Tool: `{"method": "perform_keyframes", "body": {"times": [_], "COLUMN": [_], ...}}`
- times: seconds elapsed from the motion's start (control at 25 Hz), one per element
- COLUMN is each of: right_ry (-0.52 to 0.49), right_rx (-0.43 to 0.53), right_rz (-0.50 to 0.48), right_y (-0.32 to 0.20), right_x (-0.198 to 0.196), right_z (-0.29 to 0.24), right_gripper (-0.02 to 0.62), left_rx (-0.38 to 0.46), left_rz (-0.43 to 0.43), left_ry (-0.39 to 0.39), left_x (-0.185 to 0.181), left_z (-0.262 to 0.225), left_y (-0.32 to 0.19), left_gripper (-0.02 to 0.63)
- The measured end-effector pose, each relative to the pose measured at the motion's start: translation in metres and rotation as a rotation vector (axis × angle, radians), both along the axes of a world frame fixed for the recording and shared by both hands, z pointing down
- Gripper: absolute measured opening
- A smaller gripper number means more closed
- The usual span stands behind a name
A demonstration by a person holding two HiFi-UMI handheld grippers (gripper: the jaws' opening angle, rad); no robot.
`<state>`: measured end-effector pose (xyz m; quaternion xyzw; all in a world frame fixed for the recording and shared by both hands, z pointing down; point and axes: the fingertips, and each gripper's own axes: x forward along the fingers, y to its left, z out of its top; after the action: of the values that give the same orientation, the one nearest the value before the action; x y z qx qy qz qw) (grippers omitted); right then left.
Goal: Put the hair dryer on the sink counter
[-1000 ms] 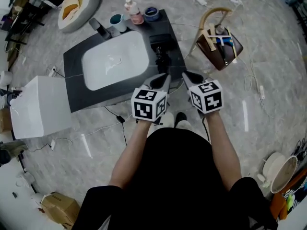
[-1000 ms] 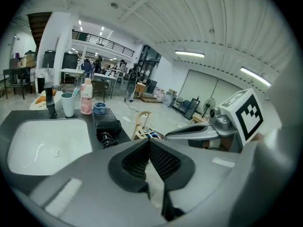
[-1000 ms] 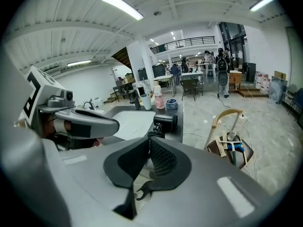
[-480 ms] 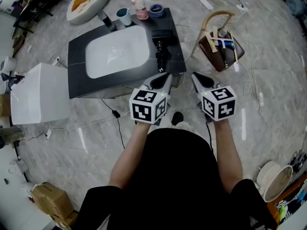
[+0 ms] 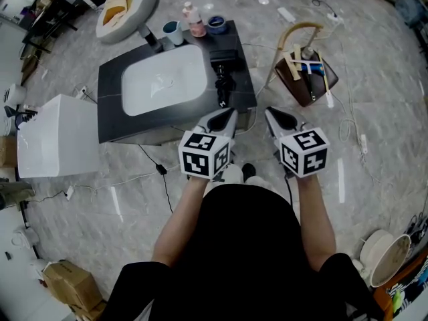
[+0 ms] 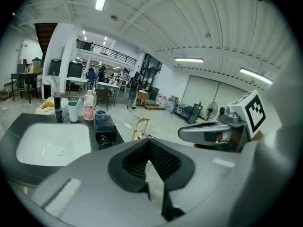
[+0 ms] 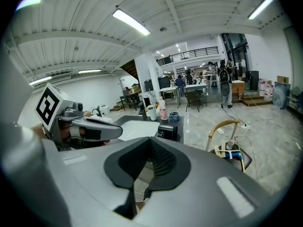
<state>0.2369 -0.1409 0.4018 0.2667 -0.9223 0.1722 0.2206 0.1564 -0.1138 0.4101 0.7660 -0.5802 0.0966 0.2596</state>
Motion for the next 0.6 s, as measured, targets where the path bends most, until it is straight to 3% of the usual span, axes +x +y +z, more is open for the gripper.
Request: {"method": "perform_keyframes", "body": {"times": [0.6], "right_ry": [-0.007], "right_rx": [0.014], "right_rz": [0.0], "right_y": [0.0002], "right_x": [0.0037], "right_z": [-0.0033], "right_gripper": [0.009], "left_rx": [0.003], "left_rz": [-0.01], "left_ry": [-0.005], "left_x": [0.0029], "left_z": [-0.0009], "left_y": [0.0004], "left_gripper": [-0.002]}}
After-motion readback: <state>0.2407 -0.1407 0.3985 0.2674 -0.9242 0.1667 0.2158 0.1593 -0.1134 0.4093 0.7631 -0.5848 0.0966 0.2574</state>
